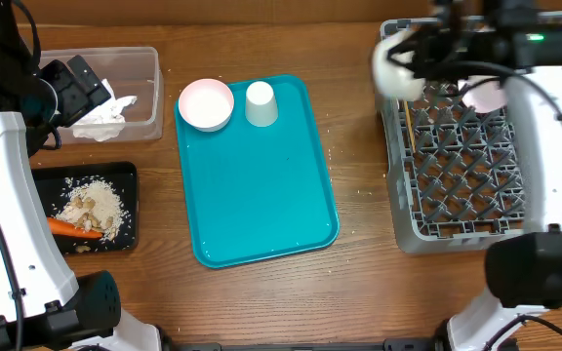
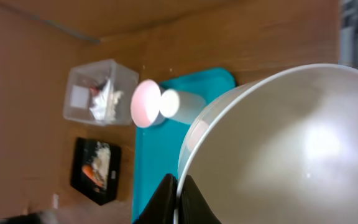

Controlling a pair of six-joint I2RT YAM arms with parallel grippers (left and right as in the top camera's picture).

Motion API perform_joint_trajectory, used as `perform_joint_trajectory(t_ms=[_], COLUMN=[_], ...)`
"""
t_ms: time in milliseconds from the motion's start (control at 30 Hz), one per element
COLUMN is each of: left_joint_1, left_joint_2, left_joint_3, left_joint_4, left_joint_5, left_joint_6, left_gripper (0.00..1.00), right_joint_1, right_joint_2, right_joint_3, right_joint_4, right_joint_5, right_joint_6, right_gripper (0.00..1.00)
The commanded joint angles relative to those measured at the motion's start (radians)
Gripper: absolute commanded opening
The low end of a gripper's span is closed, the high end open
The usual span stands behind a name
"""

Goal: Sort waste into correct bins and load items into the dishwasher rack
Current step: 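Carry the white bowl right over the dish rack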

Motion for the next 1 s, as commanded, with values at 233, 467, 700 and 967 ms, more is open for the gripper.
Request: perform_joint_trajectory(t_ms=[233, 467, 700, 967], left_joint_1=[0.004, 0.004, 0.004, 0.004], left_joint_2=[0.000, 0.000, 0.000, 0.000], left_joint_3=[0.000, 0.000, 0.000, 0.000], left_joint_4=[-0.002, -0.002, -0.002, -0.002], left_joint_5=[-0.010, -0.010, -0.010, -0.010], left_joint_6=[-0.011, -0.011, -0.011, -0.011], left_gripper=[1.00, 1.00, 1.00, 1.00], right_joint_1=[-0.345, -0.542, -0.673, -0.647], right_joint_2=[-0.018, -0.018, -0.018, -0.018], right_joint_3=[0.014, 0.014, -0.087, -0.491], right_joint_4=[-0.109, -0.435, -0.550, -0.374], right_joint_5=[-0.350, -0.404, -0.439, -0.691], right_joint_6=[-0.171, -0.385, -0.563, -0.743], right_gripper=[0.04, 0.04, 0.04, 0.04])
